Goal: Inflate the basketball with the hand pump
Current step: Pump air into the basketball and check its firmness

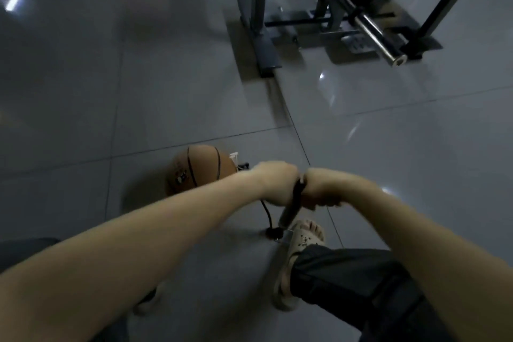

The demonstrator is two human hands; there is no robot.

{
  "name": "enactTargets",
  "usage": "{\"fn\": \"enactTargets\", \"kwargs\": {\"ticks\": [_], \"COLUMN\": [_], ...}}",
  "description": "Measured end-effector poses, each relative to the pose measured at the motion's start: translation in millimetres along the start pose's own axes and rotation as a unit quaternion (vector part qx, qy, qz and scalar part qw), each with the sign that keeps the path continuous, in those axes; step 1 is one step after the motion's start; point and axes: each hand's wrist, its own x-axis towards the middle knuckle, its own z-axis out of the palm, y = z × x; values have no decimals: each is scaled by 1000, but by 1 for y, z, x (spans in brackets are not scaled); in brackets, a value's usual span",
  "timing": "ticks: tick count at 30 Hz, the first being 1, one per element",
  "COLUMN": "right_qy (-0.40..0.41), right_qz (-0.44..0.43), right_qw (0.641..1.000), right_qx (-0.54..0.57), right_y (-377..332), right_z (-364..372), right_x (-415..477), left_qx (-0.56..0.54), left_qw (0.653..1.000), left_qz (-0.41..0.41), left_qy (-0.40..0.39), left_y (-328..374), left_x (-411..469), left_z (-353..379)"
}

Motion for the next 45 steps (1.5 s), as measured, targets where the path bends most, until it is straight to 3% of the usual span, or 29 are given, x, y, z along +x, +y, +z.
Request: {"fn": "enactTargets", "kwargs": {"ticks": [4,7,11,17,19,22,24,25,27,30,33,37,45], "right_qy": [20,48,50,38,27,-37,-81,-81,-9,136,142,162,307], "right_qz": [-6,20,9,8,5,33,36,24,-19,-99,-133,-101,-102], "right_qw": [1000,998,999,999,1000,999,996,996,998,986,978,979,945], "right_qx": [13,-39,-5,-5,-15,-2,-18,-40,-66,13,73,76,43], "right_y": [-1,3,17,17,15,18,17,9,-16,-81,-138,-160,-172], "right_z": [-20,30,78,84,76,65,52,44,29,29,48,67,87], "right_x": [-22,16,70,84,82,74,64,61,64,94,158,211,240], "left_qx": [6,18,27,10,-43,-279,-360,-328,-234,-277,-346,-352,-353], "left_qw": [1000,1000,1000,1000,998,959,926,922,898,855,841,848,837], "left_qz": [6,-7,7,18,32,-11,-100,-162,-308,-406,-397,-364,-364], "left_qy": [2,-10,0,-21,-39,-42,60,125,211,168,118,157,207], "left_y": [11,7,-14,-23,-32,-76,-128,-157,-210,-255,-282,-287,-298], "left_x": [-7,12,44,52,45,22,3,-6,-20,-23,-4,10,13], "left_z": [-33,17,82,96,88,73,72,76,91,110,129,132,146]}}
